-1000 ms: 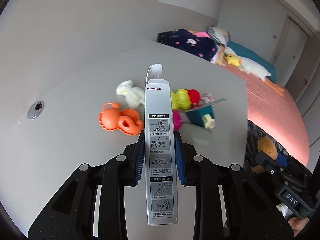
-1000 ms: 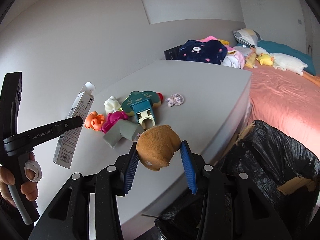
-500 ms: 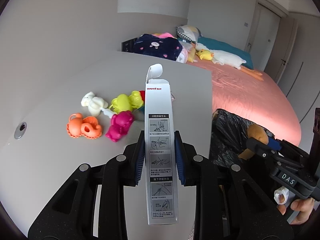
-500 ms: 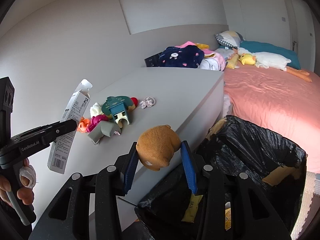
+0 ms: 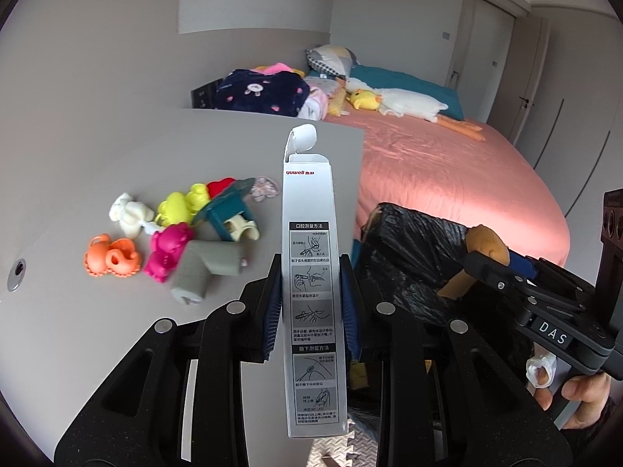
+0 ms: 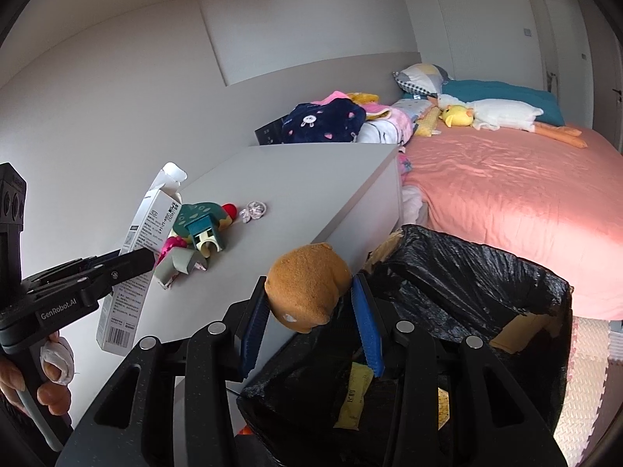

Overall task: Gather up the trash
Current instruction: 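Carry both items over the trash bag and open both tools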

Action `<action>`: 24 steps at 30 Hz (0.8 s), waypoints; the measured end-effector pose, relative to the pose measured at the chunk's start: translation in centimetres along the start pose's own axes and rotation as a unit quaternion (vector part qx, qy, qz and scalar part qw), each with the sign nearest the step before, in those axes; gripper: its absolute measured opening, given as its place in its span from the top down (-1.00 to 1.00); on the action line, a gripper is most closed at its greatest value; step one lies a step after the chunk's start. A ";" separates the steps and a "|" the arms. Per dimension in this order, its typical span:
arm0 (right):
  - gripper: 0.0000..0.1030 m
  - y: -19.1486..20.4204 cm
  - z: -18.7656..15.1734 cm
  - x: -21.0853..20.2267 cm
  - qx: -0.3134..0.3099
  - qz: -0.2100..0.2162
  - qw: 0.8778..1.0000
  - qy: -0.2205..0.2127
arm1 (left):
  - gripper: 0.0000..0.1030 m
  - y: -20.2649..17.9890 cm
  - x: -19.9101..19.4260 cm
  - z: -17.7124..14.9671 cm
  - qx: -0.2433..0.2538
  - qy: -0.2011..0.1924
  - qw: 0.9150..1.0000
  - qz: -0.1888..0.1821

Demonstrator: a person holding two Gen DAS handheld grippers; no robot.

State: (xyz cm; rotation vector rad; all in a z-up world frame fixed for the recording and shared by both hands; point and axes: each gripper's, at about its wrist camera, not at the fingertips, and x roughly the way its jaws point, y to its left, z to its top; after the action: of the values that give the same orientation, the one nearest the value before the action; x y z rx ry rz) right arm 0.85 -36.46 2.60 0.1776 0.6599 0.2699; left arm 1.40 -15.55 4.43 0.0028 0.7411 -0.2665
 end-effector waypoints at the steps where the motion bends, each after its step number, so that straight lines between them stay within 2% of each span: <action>1: 0.14 -0.4 0.0 -0.2 0.003 -0.002 1.000 -0.002 | 0.47 -0.5 0.2 0.1 0.003 0.002 1.000 -0.004; 13: 0.14 -4.7 0.1 -1.8 0.027 -0.029 0.999 -0.013 | 0.47 -5.5 2.9 0.8 0.025 0.023 0.999 -0.038; 24: 0.14 -9.1 -0.4 -3.1 0.064 -0.057 0.996 -0.020 | 0.47 -10.2 5.5 0.6 0.066 0.050 0.994 -0.066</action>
State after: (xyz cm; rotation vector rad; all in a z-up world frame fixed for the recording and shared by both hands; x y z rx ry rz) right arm 0.02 -46.03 1.78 0.2666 0.6454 0.1149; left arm 3.25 -26.80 2.15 0.0938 0.8234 -0.4438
